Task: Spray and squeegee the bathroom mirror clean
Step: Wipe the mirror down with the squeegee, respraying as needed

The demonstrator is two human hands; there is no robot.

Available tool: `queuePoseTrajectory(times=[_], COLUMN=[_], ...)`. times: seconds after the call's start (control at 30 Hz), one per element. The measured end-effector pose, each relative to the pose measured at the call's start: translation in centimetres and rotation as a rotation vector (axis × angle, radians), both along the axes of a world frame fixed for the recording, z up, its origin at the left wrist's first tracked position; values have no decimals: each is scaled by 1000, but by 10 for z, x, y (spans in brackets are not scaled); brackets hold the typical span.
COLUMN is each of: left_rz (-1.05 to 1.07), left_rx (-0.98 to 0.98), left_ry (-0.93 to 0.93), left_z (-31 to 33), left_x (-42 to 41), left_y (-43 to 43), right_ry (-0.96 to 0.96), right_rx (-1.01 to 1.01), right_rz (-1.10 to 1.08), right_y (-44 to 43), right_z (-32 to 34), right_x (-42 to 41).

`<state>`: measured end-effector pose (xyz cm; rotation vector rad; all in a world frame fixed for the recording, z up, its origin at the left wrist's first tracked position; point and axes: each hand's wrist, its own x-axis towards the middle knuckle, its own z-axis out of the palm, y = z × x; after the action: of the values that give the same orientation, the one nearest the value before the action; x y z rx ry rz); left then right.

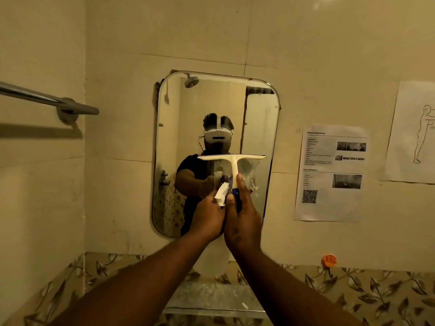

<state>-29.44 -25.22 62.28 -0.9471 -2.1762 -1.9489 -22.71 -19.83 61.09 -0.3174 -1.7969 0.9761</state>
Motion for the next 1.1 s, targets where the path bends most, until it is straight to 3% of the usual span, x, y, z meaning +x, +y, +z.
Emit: queuePoseTrajectory(times=[0.8, 1.1], left_rz=[-9, -80], left_rx=[-146, -185], left_ry=[-145, -222], left_z=[-107, -138], left_x=[31, 43], left_y=[-4, -14], right_ry=[-168, -288], right_rx=[-8, -103], right_rz=[-29, -7], right_y=[1, -5], right_z=[-115, -148], right_x=[27, 39])
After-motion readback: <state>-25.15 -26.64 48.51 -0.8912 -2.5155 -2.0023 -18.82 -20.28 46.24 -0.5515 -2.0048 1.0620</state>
